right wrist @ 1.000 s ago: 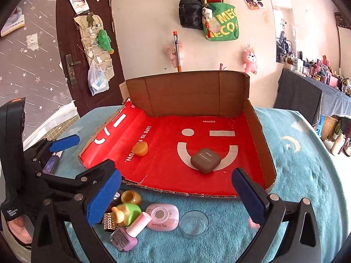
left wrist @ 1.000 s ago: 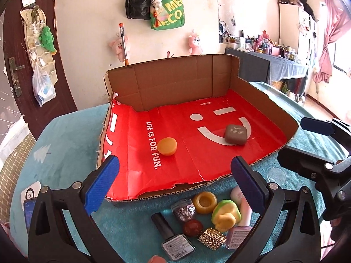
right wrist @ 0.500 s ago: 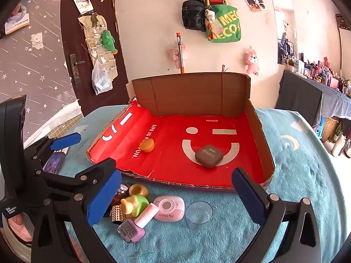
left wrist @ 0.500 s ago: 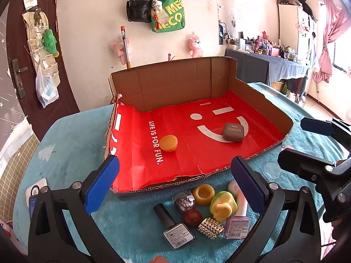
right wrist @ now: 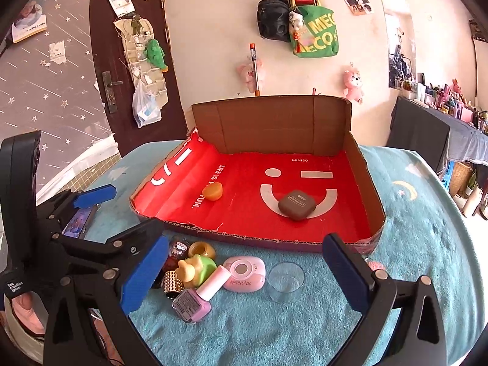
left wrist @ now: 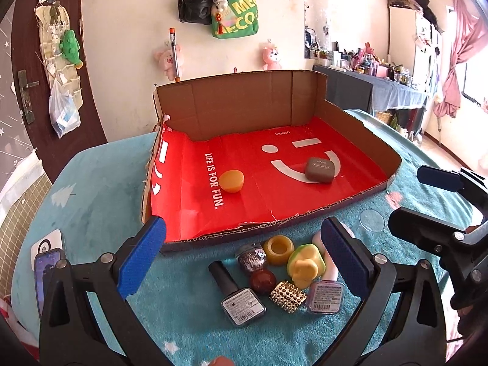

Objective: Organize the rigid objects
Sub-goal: 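Withdraw both open tools from the box back toward the remaining objects, then grasp the black nail polish bottle with the left tool while the right tool grasps the clear cup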

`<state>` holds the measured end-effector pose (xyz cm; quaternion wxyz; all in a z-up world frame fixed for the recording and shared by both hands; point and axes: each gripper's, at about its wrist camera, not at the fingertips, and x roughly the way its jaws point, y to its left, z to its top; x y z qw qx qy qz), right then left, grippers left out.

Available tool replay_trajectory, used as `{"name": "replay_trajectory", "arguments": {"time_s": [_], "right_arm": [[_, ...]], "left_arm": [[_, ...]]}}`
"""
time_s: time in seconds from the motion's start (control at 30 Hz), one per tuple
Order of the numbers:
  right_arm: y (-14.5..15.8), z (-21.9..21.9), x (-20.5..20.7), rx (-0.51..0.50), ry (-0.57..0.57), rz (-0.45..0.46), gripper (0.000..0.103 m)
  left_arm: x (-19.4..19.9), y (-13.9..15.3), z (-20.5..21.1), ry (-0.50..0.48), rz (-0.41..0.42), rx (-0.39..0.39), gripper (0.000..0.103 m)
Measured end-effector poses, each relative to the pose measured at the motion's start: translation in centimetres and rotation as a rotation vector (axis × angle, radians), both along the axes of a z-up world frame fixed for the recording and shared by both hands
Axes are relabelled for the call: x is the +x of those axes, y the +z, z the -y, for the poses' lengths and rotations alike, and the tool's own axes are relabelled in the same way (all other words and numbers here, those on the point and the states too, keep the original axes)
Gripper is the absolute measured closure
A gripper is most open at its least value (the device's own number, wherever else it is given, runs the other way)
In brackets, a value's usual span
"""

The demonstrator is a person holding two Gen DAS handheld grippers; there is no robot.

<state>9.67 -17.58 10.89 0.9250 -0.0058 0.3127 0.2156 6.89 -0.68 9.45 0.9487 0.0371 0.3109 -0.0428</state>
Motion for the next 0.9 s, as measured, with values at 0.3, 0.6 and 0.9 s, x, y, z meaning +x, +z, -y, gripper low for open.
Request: {"name": "replay_trajectory", "arguments": {"time_s": [0.3,0.6,0.9], "right_arm": [[-0.9,0.4,-1.1,0.009,-0.006,-0.001,0.000],[-1.9,0.5,-2.5,-0.001,-0.023,0.022,0.000],[-3.3,0.7,-3.5,-0.008,-0.043,0.021,0.000]], "left_arm": [[-1.2,-0.9,-0.1,0.016,0.000,0.006,0.000],[-1.9,-2.5,-1.0,0.039,-0.038,-0.040,0.000],[-2.9,-4.0,-1.2,0.045,-0.055,-0.044,0.000]]}}
